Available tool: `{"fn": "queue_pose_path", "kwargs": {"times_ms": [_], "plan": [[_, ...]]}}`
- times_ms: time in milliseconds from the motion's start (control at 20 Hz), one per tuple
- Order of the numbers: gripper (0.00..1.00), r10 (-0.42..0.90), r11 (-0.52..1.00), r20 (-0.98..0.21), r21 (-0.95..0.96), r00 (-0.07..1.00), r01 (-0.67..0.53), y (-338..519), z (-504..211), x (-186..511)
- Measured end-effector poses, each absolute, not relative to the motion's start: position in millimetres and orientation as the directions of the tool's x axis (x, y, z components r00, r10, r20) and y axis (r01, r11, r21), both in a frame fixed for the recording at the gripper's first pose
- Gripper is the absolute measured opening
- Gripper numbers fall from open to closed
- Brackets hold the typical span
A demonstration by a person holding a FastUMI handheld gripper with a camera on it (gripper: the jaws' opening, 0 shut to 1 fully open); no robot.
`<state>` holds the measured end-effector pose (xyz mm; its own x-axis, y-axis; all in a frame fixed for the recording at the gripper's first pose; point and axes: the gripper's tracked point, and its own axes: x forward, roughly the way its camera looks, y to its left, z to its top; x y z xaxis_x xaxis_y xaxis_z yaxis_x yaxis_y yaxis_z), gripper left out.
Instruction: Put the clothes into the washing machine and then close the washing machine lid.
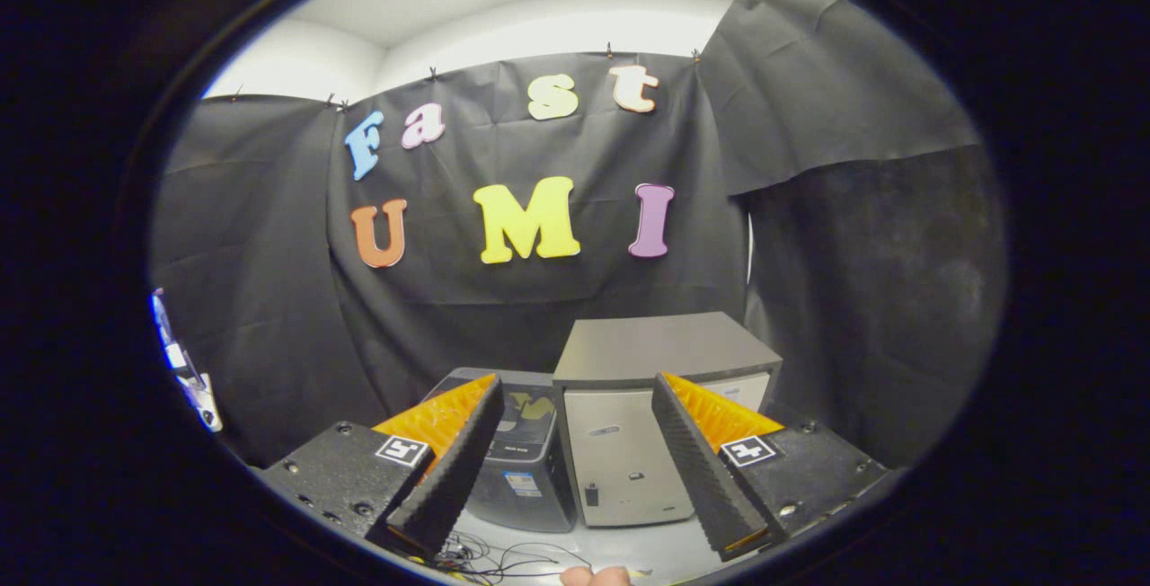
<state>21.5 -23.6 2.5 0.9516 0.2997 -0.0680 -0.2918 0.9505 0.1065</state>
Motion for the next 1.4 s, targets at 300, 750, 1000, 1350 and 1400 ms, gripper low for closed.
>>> {"fn": "queue_pose_path", "kwargs": {"times_ms": [300,750,1000,1350,1400], "plan": [[1.0,0.314,0.948,-0.055,0.066,0.948,-0.31,-33,-17,-12],[1.0,0.303,0.952,-0.052,0.063,0.952,-0.299,-34,-13,-27],[1.0,0.292,0.955,-0.059,0.065,0.955,-0.288,-37,-12,-22],[1.0,0.284,0.957,-0.05,0.076,0.958,-0.28,-38,-9,-20],[1.0,0.28,0.958,-0.053,0.081,0.959,-0.275,-39,-9,-19]]}}
